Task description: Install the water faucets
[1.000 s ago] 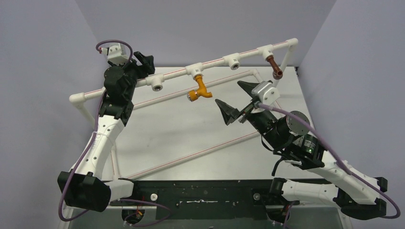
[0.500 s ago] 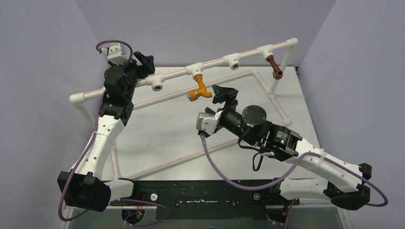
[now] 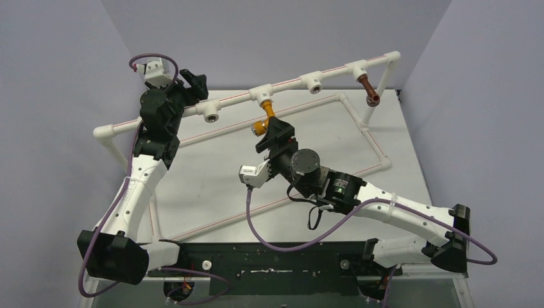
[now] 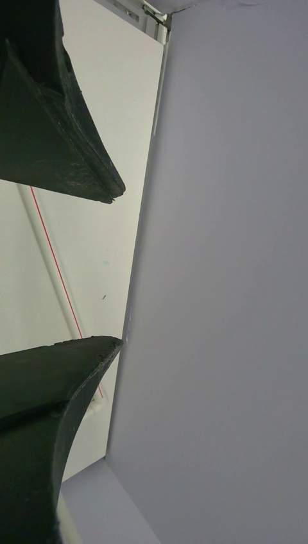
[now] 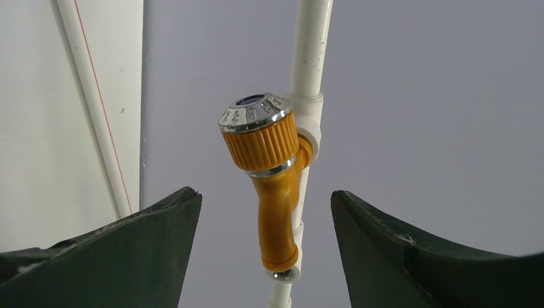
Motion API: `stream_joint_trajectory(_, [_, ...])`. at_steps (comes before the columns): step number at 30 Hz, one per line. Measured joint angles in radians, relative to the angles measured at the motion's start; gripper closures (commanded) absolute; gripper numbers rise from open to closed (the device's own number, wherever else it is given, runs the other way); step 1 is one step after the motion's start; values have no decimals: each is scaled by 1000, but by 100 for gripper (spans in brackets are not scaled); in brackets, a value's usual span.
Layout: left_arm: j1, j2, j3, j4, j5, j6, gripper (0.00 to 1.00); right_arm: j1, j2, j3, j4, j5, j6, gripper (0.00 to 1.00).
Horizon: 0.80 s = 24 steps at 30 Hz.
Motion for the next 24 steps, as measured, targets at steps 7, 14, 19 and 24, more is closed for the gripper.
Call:
stream_joint_trajectory(7, [0,0,0,0,0,0,26,-2,42,-31,144,36,-74,35])
stream_joint_trajectory(14, [0,0,0,0,0,0,26,-16,75,-38,239,40,-79,68])
stream_joint_trajectory(19, [0,7,2,3,-8,0,26,-16,94,-46,264,72,-90,100])
stream_joint_trajectory(24, [0,7,3,6,-10,0,26,-14,93,-60,318,78,-28,100])
